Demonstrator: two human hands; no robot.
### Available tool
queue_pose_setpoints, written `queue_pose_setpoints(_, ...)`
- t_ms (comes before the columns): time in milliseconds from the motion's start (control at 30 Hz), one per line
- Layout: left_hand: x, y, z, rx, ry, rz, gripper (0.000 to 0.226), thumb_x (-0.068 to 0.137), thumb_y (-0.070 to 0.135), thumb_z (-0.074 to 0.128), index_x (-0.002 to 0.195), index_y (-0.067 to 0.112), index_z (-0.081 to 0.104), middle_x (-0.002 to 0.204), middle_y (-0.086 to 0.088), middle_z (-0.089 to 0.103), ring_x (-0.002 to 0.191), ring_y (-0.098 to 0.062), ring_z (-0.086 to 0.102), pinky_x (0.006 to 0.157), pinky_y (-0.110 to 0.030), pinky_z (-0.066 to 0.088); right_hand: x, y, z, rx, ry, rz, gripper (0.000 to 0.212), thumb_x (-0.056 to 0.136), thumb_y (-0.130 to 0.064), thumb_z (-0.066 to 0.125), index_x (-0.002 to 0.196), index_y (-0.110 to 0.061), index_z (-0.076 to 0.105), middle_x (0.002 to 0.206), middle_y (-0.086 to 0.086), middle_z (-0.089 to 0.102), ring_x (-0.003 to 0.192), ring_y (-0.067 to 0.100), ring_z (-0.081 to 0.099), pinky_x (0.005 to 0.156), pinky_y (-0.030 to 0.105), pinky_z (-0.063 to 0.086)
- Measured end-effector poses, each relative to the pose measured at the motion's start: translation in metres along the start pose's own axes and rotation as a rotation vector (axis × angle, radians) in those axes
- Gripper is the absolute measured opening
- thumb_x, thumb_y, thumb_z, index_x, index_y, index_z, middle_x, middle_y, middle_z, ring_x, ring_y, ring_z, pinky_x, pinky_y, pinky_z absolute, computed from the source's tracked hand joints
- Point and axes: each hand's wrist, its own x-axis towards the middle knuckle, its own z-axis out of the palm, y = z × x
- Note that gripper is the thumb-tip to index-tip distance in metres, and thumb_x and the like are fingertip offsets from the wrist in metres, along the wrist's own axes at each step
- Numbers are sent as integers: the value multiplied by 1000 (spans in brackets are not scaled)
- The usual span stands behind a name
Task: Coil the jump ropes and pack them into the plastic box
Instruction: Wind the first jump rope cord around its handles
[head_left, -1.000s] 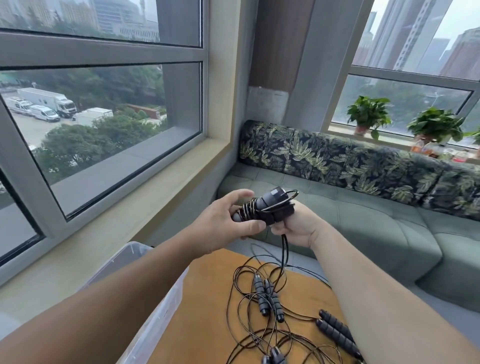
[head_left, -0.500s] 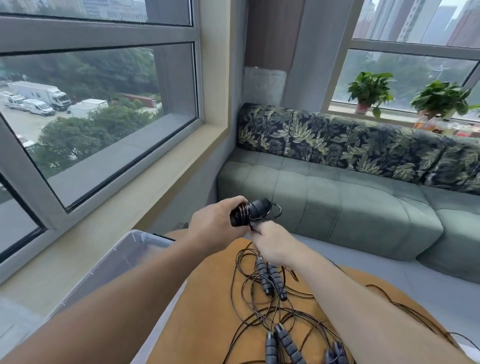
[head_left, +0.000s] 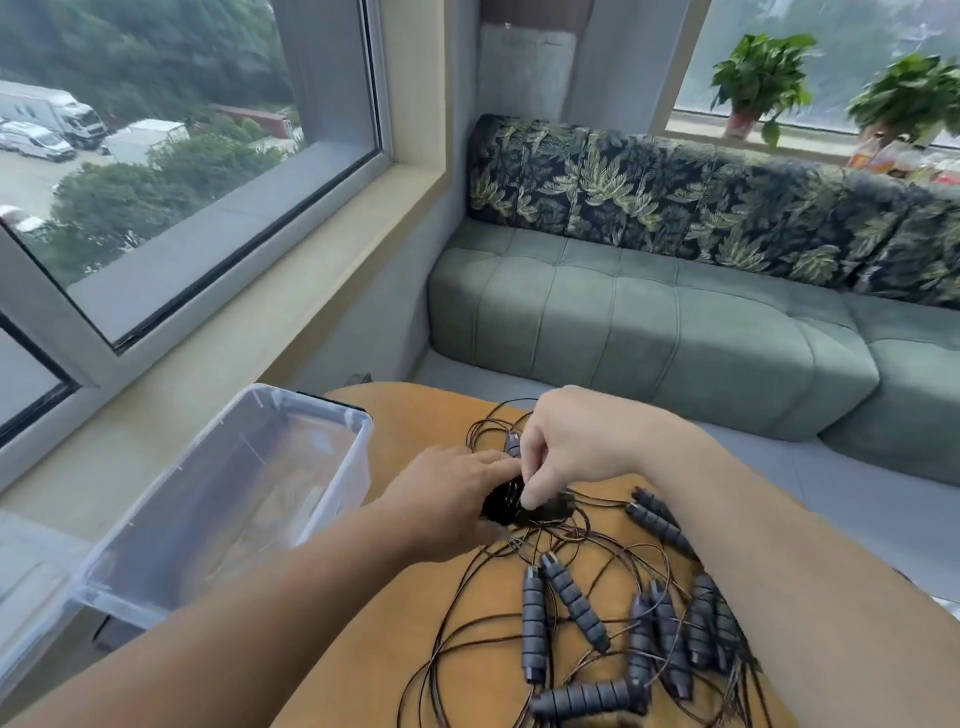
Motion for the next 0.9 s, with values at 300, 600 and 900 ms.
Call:
queue_pose_setpoints(300, -23, 13, 4, -766, -160, -63, 47, 71, 51, 83, 111, 34, 65, 85, 10, 68, 74, -5, 64, 62, -23, 50, -2, 46, 44, 956, -188, -14, 8, 82, -13, 76, 76, -15, 71, 66, -5, 62, 53, 4, 52, 49, 17, 41)
queue_pose_setpoints(600, -20, 20, 18, -1041, 70, -267, 69, 69, 59, 80, 129, 55, 46, 119, 2, 66, 104, -21, 68, 89, -45, 57, 1, 47, 85, 1601, -4, 16, 10, 84, -20, 65, 78, -13, 68, 86, 7, 68, 79, 19, 65, 70, 33, 52)
queue_pose_setpoints(900, -8, 34, 13, -1165, 190, -303, 32, 88, 28, 72, 120, 31, 65, 96, -4, 69, 76, -12, 67, 67, -21, 53, -5, 55, 104, 1371, 158, 125, 34, 105, -17, 37, 118, 7, 56, 62, -3, 51, 48, 8, 32, 43, 20, 23)
